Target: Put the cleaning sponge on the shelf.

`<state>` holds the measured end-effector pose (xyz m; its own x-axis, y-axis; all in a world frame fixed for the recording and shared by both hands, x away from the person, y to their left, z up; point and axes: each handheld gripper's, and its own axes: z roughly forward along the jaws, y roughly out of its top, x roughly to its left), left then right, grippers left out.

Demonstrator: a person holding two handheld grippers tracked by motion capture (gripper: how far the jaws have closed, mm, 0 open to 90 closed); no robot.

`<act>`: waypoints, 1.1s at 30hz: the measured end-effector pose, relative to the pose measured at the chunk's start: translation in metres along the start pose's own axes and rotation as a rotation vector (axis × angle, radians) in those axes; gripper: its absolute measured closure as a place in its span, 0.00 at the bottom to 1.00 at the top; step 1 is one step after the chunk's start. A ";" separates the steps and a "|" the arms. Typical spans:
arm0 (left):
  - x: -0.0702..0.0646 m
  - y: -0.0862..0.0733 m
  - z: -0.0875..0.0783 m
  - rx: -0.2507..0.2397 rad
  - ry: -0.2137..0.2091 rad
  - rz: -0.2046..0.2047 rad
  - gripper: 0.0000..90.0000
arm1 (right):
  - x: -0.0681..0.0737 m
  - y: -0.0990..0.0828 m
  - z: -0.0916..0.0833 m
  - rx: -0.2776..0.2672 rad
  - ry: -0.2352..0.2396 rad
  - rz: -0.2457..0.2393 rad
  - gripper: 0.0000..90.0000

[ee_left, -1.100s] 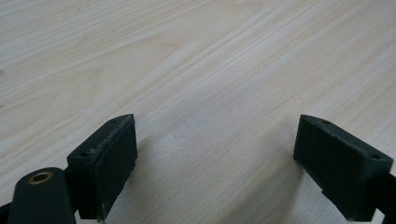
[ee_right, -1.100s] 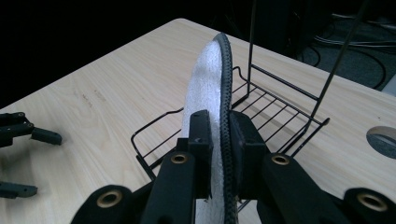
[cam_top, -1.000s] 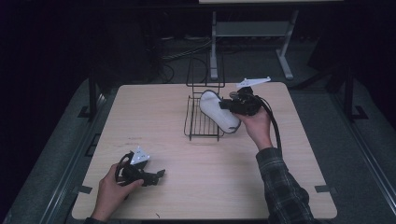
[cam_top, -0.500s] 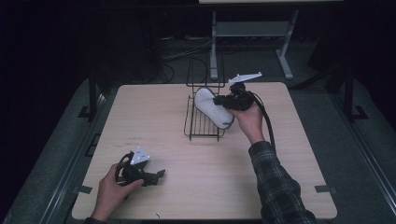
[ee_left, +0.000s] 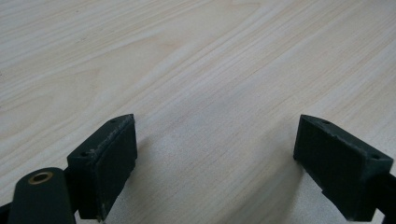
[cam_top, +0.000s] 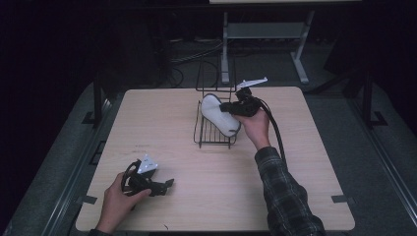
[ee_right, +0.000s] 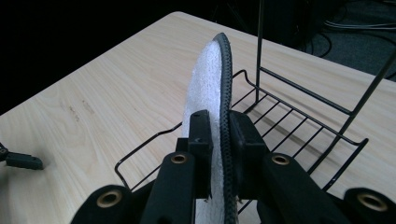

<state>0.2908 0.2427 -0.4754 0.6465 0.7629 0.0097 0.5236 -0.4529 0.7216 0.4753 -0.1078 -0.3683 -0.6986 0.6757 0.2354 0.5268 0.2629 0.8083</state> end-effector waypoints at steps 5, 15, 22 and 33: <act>0.000 0.000 0.000 0.001 0.000 0.000 0.14 | -0.001 -0.003 0.007 0.017 -0.006 0.012 0.89; 0.000 0.000 0.000 0.002 -0.001 0.000 0.14 | -0.006 -0.008 0.021 0.043 -0.003 0.031 0.88; 0.000 0.000 0.000 0.003 -0.002 0.001 0.14 | -0.010 -0.010 0.024 0.047 -0.017 0.035 0.87; 0.000 0.000 0.000 0.001 -0.003 0.000 0.14 | -0.017 -0.015 0.030 0.070 -0.067 0.026 0.81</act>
<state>0.2907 0.2427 -0.4753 0.6477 0.7619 0.0077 0.5246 -0.4533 0.7206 0.4936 -0.1028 -0.4002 -0.6514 0.7269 0.2174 0.5786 0.2906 0.7621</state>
